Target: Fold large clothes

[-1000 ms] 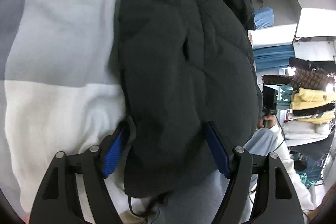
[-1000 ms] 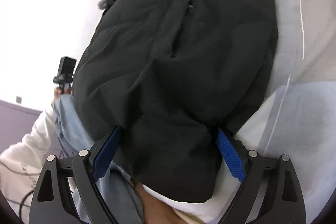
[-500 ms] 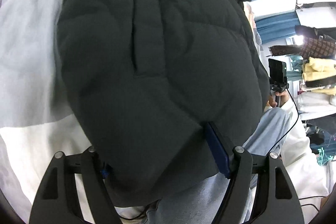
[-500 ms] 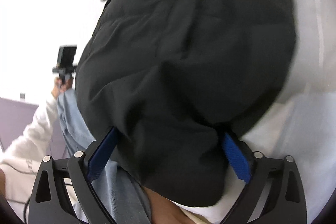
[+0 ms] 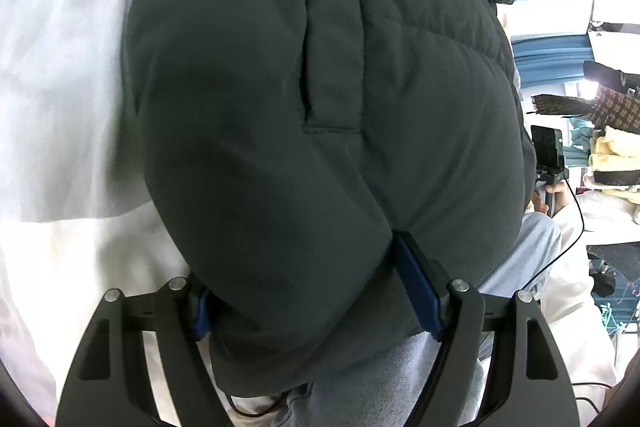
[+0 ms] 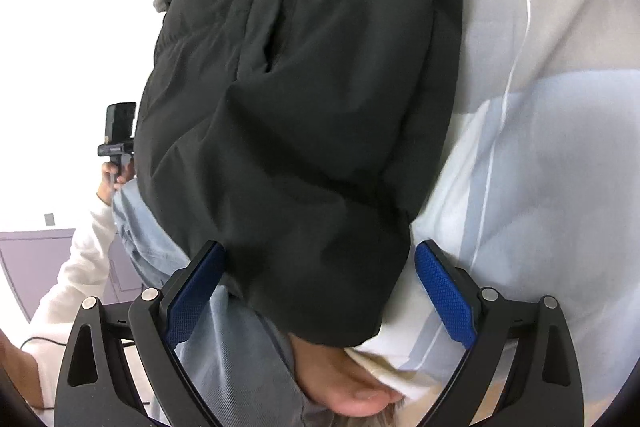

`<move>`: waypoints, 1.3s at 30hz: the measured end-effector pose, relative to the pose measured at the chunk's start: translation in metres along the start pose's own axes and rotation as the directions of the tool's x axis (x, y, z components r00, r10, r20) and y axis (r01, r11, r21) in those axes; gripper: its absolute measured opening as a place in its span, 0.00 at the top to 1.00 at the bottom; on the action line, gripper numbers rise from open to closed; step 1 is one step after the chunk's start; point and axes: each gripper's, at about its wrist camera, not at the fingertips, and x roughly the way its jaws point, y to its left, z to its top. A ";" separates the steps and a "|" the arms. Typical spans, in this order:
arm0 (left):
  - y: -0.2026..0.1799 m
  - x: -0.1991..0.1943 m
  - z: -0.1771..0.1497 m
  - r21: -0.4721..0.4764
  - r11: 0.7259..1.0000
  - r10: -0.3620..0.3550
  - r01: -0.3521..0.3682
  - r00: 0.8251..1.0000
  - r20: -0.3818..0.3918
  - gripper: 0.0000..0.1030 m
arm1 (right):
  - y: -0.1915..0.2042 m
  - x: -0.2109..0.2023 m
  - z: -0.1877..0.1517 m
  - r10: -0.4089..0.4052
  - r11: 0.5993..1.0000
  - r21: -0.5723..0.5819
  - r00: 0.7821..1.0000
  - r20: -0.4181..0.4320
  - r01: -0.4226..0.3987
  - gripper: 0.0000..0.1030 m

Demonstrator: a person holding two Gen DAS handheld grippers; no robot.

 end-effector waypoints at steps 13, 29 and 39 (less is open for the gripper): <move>-0.052 -0.003 0.005 0.125 0.978 0.167 -0.167 0.986 0.008 0.50 | 0.066 0.006 0.009 -0.079 0.971 -0.214 0.989 0.125 0.105 0.50; -0.053 -0.105 -0.050 -0.269 0.953 0.011 0.141 0.869 0.495 0.94 | 0.132 -0.110 -0.050 -0.076 0.963 -0.160 0.788 0.611 0.218 0.93; -0.084 -0.181 -0.121 -0.162 0.956 -0.099 0.244 0.789 0.606 0.96 | 0.188 -0.158 -0.127 0.035 0.960 -0.221 0.706 0.708 0.174 0.94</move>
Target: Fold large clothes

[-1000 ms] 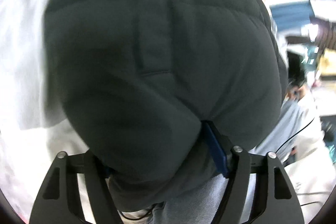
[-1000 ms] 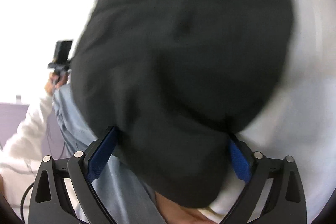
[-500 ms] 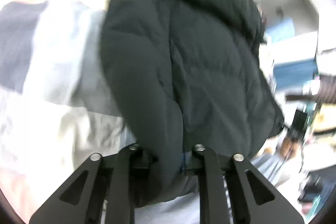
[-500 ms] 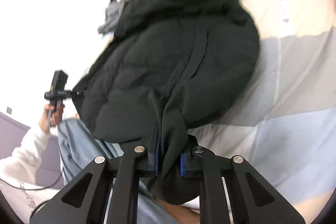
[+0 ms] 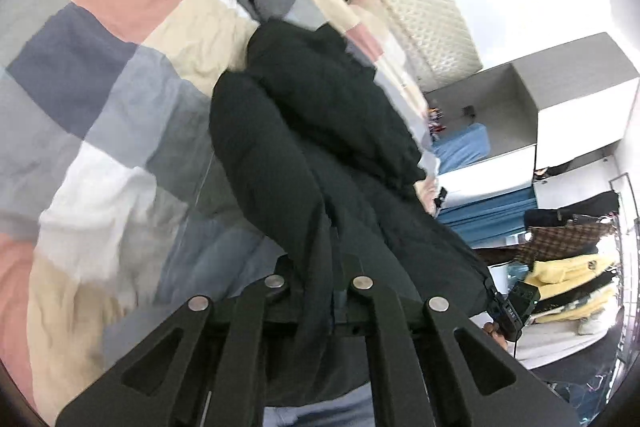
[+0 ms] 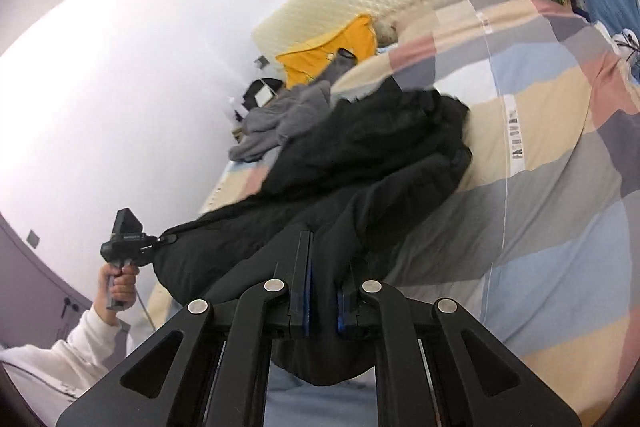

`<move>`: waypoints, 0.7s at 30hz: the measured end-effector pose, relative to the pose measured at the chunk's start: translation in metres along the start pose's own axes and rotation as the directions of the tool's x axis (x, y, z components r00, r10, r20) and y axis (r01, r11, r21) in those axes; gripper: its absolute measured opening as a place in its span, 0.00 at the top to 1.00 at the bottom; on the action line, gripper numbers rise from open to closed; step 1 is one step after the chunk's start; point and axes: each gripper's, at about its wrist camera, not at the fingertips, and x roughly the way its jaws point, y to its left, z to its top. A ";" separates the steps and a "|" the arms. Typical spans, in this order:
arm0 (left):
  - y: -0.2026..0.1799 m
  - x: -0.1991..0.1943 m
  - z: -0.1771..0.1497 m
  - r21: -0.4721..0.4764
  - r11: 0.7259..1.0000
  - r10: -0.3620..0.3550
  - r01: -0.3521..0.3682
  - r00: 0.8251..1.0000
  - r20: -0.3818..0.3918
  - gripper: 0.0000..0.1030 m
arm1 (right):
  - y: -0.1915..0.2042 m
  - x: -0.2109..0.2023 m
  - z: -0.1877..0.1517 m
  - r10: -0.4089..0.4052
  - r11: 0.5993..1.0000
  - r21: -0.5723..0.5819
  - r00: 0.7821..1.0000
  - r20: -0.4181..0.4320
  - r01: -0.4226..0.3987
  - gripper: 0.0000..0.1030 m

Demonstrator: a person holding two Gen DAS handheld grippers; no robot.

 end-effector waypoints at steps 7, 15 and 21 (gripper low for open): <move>-0.030 -0.033 -0.044 0.047 0.998 -0.035 0.038 0.997 -0.065 0.96 | 0.014 -0.068 -0.023 -0.016 0.982 0.190 1.000 0.018 0.013 0.94; -0.045 -0.042 -0.049 0.061 0.997 -0.050 0.057 0.994 -0.096 0.96 | 0.007 -0.079 -0.017 -0.044 0.969 0.246 0.996 0.078 0.024 0.94; -0.046 -0.023 0.001 0.008 1.000 0.019 -0.018 0.993 -0.118 0.96 | -0.016 -0.045 0.013 0.003 0.955 0.291 0.986 0.166 -0.052 0.94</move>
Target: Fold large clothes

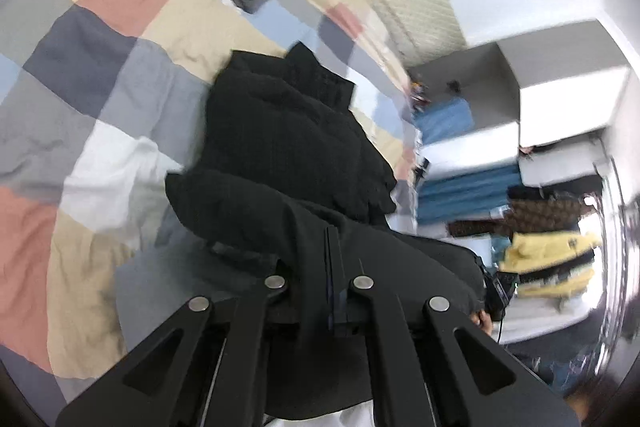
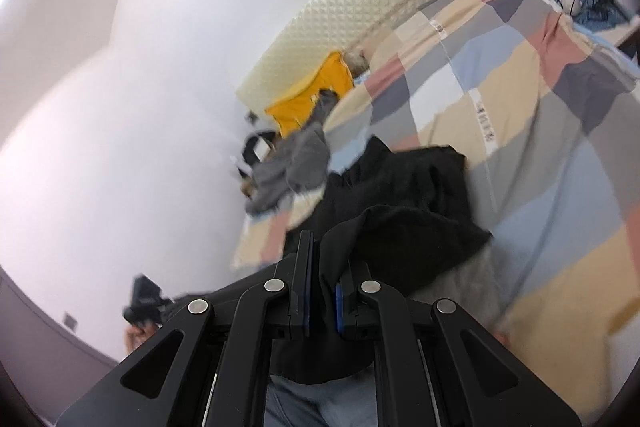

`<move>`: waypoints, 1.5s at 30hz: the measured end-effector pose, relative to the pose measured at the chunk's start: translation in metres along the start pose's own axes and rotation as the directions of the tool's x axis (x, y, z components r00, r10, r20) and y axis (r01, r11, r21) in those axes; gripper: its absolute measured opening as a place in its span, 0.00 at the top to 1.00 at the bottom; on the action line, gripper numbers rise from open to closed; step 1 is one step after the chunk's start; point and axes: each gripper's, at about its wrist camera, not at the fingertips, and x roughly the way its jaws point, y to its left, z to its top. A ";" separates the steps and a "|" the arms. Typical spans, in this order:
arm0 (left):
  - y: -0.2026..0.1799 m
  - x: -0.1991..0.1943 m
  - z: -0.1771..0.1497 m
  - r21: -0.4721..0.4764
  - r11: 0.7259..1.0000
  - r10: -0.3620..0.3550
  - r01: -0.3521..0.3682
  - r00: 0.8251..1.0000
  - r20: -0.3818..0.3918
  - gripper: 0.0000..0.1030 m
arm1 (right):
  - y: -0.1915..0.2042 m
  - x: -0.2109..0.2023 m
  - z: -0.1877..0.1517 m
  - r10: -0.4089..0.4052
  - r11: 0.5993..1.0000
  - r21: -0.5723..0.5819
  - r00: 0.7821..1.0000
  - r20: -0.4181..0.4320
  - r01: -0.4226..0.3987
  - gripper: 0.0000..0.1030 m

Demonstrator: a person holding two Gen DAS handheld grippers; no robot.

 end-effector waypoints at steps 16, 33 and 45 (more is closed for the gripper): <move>-0.032 0.048 0.099 -0.070 0.976 0.207 -0.208 0.978 -0.014 0.93 | -0.053 0.116 0.100 -0.110 0.985 0.133 0.994 -0.005 0.110 0.94; -0.022 0.131 0.172 -0.183 0.895 0.425 -0.407 0.902 0.072 0.92 | -0.116 0.248 0.138 -0.341 0.918 0.168 0.931 -0.133 0.360 0.95; 0.035 0.226 0.199 -0.288 0.857 0.451 -0.428 0.892 0.014 0.90 | -0.180 0.312 0.115 -0.389 0.875 0.202 0.887 -0.250 0.441 0.95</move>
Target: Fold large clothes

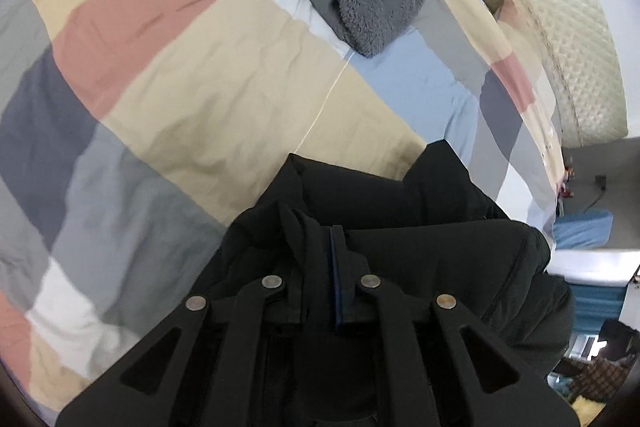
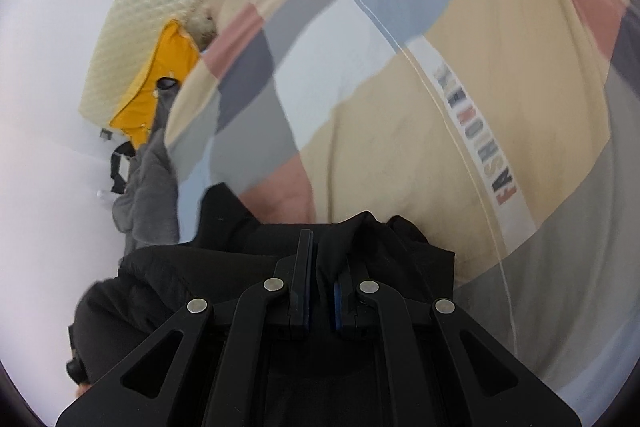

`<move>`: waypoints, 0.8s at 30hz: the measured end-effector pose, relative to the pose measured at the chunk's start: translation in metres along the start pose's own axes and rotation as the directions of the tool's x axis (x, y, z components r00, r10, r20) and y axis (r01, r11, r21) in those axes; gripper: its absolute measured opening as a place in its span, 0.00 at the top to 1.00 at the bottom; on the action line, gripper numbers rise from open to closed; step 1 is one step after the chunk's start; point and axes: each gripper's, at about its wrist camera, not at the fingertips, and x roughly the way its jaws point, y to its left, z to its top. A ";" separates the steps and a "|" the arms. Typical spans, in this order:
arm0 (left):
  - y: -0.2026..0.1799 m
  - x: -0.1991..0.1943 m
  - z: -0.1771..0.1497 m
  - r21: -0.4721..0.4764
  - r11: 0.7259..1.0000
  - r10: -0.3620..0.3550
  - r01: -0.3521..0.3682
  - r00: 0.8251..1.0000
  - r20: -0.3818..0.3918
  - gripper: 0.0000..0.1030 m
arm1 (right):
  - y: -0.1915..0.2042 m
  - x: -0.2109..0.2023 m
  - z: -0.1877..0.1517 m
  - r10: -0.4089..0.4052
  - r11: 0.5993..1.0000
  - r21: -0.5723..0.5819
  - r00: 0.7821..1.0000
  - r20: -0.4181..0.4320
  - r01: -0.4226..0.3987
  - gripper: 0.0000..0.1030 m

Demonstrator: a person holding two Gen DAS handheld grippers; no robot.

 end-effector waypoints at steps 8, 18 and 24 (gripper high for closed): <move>0.012 0.005 -0.008 -0.053 0.993 -0.098 0.102 0.993 0.062 0.90 | -0.020 0.005 -0.012 0.079 0.994 0.073 0.997 0.024 -0.081 0.94; 0.038 -0.053 -0.031 -0.085 0.976 -0.193 0.199 0.979 0.068 0.69 | -0.015 -0.082 -0.035 0.133 0.986 0.084 0.982 0.132 -0.145 0.45; 0.040 -0.115 -0.041 0.037 0.979 -0.202 0.199 0.967 0.158 0.25 | 0.037 -0.154 -0.051 0.061 0.992 -0.119 0.967 0.248 -0.032 0.45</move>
